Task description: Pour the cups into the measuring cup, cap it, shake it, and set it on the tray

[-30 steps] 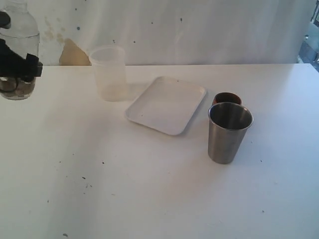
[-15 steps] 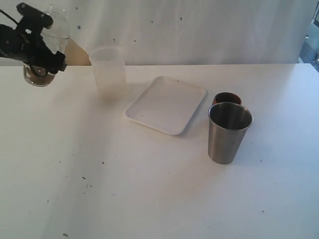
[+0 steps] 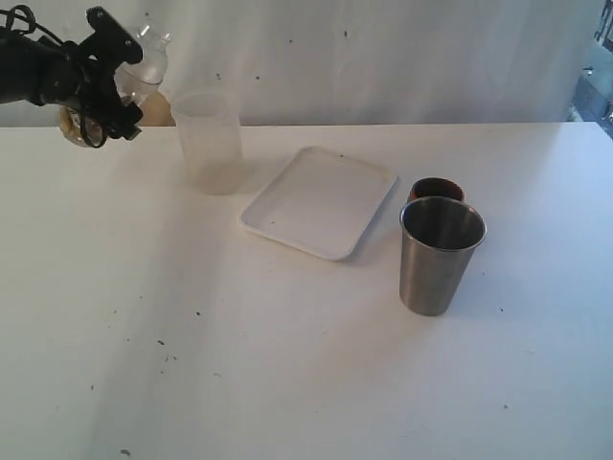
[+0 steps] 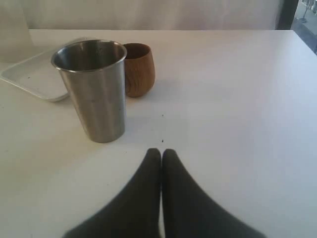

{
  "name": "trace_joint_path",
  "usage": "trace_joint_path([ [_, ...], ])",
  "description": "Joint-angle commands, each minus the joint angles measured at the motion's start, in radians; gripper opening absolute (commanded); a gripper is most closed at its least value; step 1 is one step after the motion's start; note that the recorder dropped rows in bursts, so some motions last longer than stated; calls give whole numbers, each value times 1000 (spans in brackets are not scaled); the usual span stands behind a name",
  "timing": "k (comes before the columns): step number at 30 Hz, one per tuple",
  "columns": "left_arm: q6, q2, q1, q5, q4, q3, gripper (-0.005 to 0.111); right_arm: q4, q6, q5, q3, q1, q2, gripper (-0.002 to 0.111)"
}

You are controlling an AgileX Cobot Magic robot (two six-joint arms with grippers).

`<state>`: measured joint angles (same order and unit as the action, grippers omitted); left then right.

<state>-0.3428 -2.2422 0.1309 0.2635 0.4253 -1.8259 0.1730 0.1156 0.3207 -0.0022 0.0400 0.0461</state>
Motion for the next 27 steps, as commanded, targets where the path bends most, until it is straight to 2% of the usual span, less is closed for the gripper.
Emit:
trace_joint_path([
  [1,-1,-2,2,23,103,-71,0,-4,0,-11,2,-1,-6,0],
  [10,-49,-2,2,-15,278,-102,0,-4,0,-11,2,-1,-6,0],
  [19,-177,-2,2,-25,324,-102,0,-5,-26,-10,2,-1,-6,0],
  [27,-198,-2,2,-88,324,-102,0,-5,-26,-10,2,-1,-6,0],
])
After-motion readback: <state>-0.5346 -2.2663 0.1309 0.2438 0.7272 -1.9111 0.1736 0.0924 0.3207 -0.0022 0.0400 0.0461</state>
